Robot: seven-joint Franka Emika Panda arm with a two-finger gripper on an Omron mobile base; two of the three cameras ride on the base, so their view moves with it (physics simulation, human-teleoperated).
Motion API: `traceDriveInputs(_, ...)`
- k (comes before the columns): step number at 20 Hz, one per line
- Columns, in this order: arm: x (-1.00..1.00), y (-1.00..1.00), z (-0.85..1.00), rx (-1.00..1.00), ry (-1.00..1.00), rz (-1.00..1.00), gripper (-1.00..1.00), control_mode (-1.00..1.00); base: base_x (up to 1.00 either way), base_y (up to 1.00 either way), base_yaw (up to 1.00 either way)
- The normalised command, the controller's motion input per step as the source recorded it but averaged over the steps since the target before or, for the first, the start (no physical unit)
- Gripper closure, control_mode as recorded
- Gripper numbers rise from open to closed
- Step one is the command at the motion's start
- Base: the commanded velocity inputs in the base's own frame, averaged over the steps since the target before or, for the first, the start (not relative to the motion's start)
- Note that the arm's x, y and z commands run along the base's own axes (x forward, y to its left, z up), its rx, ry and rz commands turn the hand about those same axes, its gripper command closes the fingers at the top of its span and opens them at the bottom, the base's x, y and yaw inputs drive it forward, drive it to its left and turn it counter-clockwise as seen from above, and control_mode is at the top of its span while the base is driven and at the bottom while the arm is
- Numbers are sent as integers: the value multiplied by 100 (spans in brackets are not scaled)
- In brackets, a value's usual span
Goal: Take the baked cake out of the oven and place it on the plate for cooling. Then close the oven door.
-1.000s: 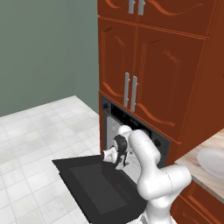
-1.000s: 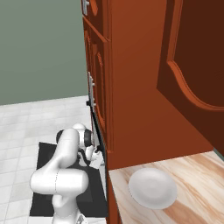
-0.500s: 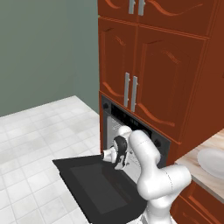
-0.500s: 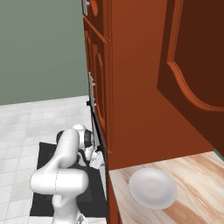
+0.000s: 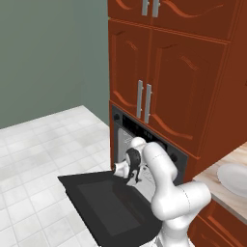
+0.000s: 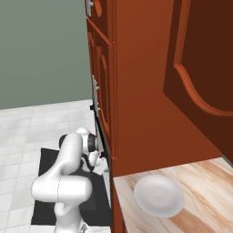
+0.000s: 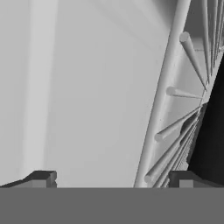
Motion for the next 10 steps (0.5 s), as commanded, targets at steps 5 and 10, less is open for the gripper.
traceDriveInputs(5,-35,31,-54,15,0,-3,-100,-100,0,0,0)
traceDriveInputs(10,-35,35,-55,15,0,-4,-100,-100,0,0,0)
